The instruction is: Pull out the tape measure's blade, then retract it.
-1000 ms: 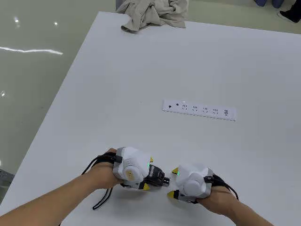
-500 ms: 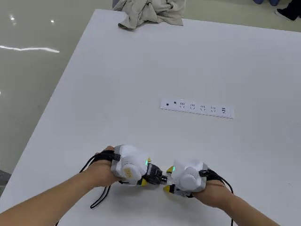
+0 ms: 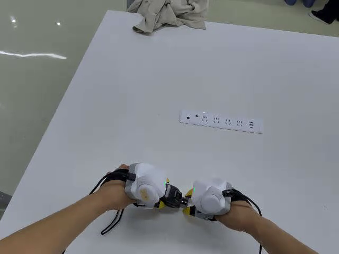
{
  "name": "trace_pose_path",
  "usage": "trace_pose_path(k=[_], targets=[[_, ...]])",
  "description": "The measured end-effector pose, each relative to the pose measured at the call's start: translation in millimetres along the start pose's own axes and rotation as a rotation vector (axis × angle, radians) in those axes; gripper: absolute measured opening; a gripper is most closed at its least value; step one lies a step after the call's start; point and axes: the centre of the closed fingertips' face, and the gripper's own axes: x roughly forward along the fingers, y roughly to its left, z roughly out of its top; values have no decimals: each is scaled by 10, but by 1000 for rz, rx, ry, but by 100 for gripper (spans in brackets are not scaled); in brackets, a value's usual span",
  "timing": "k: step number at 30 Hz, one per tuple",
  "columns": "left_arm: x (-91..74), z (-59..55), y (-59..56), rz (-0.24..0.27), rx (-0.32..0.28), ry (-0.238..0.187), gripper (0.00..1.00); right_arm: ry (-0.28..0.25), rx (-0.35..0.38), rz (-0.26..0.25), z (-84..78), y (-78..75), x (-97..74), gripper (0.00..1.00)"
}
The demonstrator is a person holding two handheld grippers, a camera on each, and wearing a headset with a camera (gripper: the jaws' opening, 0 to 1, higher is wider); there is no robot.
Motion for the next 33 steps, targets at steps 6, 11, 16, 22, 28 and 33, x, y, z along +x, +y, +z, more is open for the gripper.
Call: trace_pose_path(k=[6,11,16,22,28,33], targets=[[-2,2,-1,1,6,3,35,6,-3,-4,2,-21,11,17],[-1,0,-7,-3,6,9,35,3,2,1,8,-21,3,16],[-7,3,-10,-4,8,20,35,-1,-9,4,8,-19,5,16],[-2,-3,-9,-5,5,24,34,-5,-38,3,5,-20,-3,15],[3,-4,3,-2,-3,33,33,-15,-55,-10,-19,-45,-8,15],[3,-10,8,-2,-8,31,33,-17,-54,-9,-25,-50,-23,14]])
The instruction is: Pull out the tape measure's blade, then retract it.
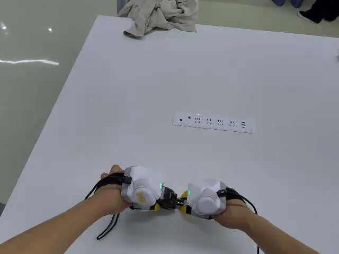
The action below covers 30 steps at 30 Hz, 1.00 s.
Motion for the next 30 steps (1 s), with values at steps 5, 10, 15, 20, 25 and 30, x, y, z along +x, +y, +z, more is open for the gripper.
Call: trace_pose_path(k=[5,10,15,20,25,30], targets=[[-1,4,2,0,-5,-1,33,2,-1,0,-44,-7,-25,14],[6,2,3,0,-8,2,33,6,5,-2,-90,-9,-68,14],[4,0,0,-1,-4,2,33,11,8,-1,-126,2,-98,13],[9,0,-1,-3,-2,2,33,15,10,-3,-180,8,-137,13],[10,2,-3,-4,1,5,33,20,13,-4,-247,13,-174,13],[8,4,-3,-9,3,10,33,23,17,-2,-296,18,-218,13]])
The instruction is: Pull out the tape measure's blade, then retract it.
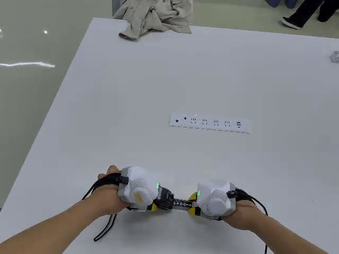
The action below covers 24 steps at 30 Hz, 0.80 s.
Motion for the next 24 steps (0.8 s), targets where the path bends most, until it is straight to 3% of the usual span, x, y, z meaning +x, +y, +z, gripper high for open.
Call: trace_pose_path(k=[24], targets=[[-1,1,-8,-5,9,9,33,14,30,-14,-275,-7,-189,13]])
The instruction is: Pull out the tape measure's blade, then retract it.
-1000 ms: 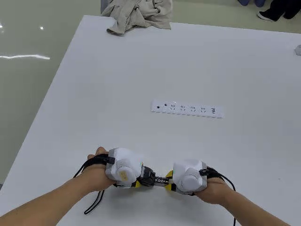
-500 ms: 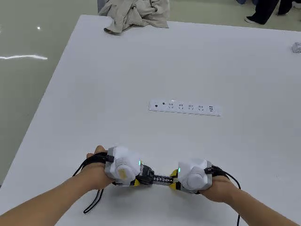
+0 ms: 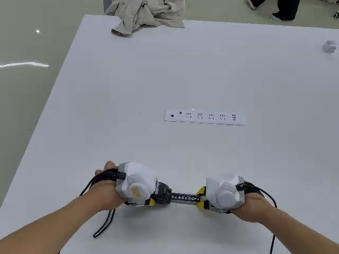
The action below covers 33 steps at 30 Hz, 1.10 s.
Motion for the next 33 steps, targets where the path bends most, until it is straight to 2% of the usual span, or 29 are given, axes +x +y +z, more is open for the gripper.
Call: trace_pose_path(k=[10,33], targets=[[5,-6,0,-1,7,8,33,4,12,-4,-84,5,-56,12],[2,0,-1,-3,8,16,33,22,38,-12,-389,-5,-260,12]])
